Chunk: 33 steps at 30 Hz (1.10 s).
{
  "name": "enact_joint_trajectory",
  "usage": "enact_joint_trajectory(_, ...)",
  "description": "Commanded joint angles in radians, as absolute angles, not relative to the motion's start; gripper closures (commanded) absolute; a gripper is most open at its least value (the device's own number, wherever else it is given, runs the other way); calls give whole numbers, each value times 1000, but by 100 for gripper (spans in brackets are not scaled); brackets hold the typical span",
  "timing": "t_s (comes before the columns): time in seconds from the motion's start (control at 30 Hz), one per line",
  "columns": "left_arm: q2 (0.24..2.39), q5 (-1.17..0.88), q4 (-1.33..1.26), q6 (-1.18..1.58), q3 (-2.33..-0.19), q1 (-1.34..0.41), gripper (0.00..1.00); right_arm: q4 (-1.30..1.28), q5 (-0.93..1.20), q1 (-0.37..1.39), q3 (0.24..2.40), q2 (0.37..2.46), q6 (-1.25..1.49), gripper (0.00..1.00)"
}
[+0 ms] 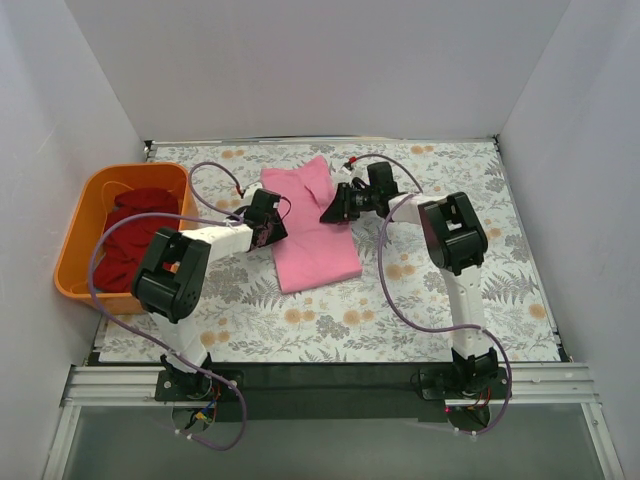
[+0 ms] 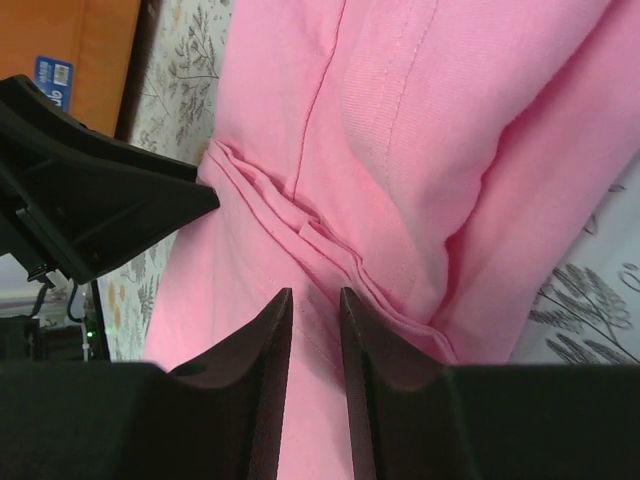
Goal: Fold and stack the t-shirts
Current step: Fold the tshirt
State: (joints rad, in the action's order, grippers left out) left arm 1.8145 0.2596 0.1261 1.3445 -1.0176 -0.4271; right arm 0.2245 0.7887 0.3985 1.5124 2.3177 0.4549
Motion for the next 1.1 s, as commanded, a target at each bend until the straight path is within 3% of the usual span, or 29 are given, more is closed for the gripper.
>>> enact_joint_trajectory(0.0,1847,216,179,1332,-1009,-420,64,262,755,354,1445,2323,471,71)
enact_joint_trajectory(0.2,1617,169,216,1335,-1011,-428,39,267,796,359,1344,2116,486,71)
enact_joint_trajectory(0.37,1418,76,300,1440,-954,-491,36,314,833,409,1096,1887,529,70)
enact_joint_trajectory(0.47,1339,2,319,1521,-875,-564,39,351,883,449,949,1801,571,70)
enact_joint_trajectory(0.6,1330,-94,316,1604,-769,-662,54,368,902,489,815,1750,568,72)
enact_joint_trajectory(0.83,1446,-106,272,1647,-704,-676,70,443,893,460,684,1848,592,77)
enact_joint_trajectory(1.07,1457,-83,325,1657,-722,-676,76,537,959,383,621,1801,666,79)
